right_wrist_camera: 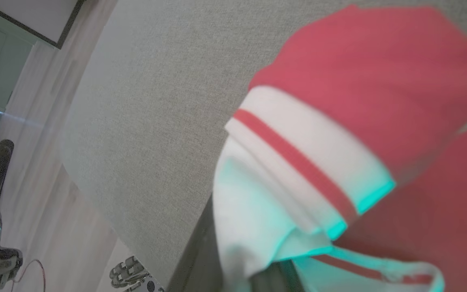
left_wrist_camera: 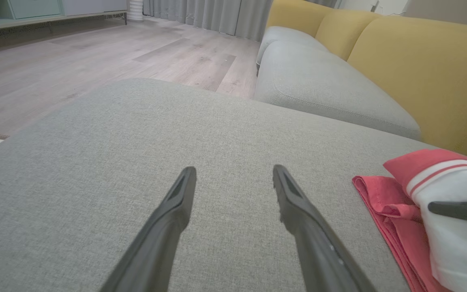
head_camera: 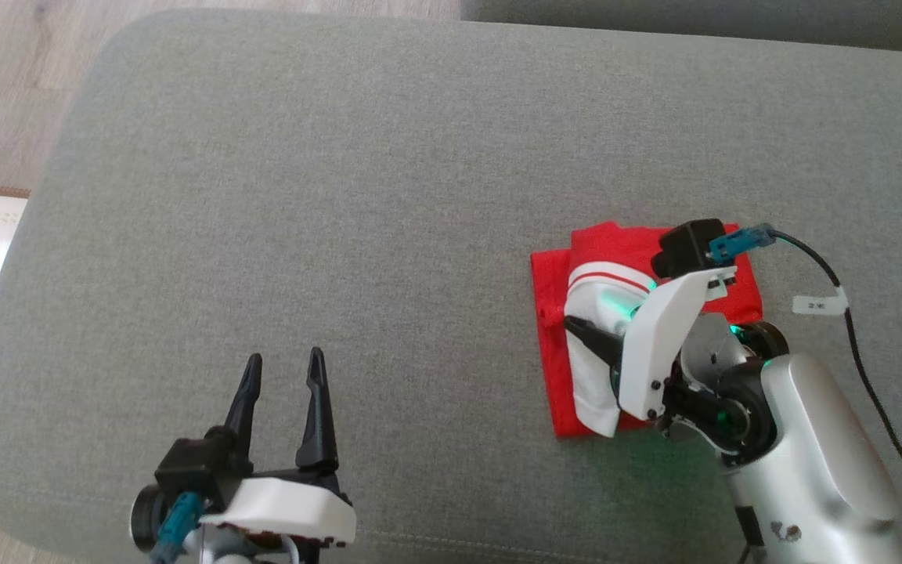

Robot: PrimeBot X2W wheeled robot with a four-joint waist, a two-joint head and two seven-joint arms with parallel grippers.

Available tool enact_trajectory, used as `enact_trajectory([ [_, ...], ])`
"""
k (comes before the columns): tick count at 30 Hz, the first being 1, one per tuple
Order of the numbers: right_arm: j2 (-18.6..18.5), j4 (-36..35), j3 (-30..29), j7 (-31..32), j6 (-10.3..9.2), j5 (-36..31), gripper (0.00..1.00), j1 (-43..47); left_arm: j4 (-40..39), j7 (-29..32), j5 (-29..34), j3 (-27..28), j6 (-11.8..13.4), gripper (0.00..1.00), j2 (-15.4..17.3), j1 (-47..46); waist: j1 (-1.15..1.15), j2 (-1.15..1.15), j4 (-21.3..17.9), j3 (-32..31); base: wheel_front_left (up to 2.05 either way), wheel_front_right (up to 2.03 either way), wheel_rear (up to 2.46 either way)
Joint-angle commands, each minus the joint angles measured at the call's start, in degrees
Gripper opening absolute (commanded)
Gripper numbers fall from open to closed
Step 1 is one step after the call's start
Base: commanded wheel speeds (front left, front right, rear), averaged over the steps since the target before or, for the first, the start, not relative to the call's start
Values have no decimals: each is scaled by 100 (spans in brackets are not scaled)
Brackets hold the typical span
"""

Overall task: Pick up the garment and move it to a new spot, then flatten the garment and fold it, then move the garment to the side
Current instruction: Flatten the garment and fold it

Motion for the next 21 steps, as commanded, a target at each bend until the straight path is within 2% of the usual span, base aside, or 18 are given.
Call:
enact_trajectory([
  [1,-4,-345,145,102,40,-86,0,-126,-152,-70,-28,207,35,100,-34,-84,0,0,-4,-13,0,0,0],
  [5,-243,-665,361,430,40,-225,0,-118,-137,-70,-61,237,45,100,-34,-62,0,0,-18,-35,0,0,0],
  [6,-317,-731,433,497,40,-237,9,-119,-134,-70,-76,231,50,100,-34,-60,0,0,-18,-33,0,0,0],
  [7,-383,-794,501,548,40,-229,40,-118,-132,-70,-89,220,54,100,-34,-63,0,0,-15,-35,0,0,0],
  [8,-431,-852,539,577,40,-210,84,-113,-130,-70,-99,210,56,100,-34,-66,0,0,-12,-38,0,0,0],
  [9,-436,-906,531,567,40,-181,100,-105,-126,-70,-110,205,57,100,-34,-70,0,0,-9,-42,0,0,0],
  [14,-35,-940,74,78,40,290,100,-47,-120,-70,-115,257,74,100,-34,-51,0,0,-35,-85,0,0,0],
  [21,31,-855,75,-421,40,969,100,-15,-96,-70,-79,316,75,100,-34,-10,0,0,-104,-244,0,0,0],
])
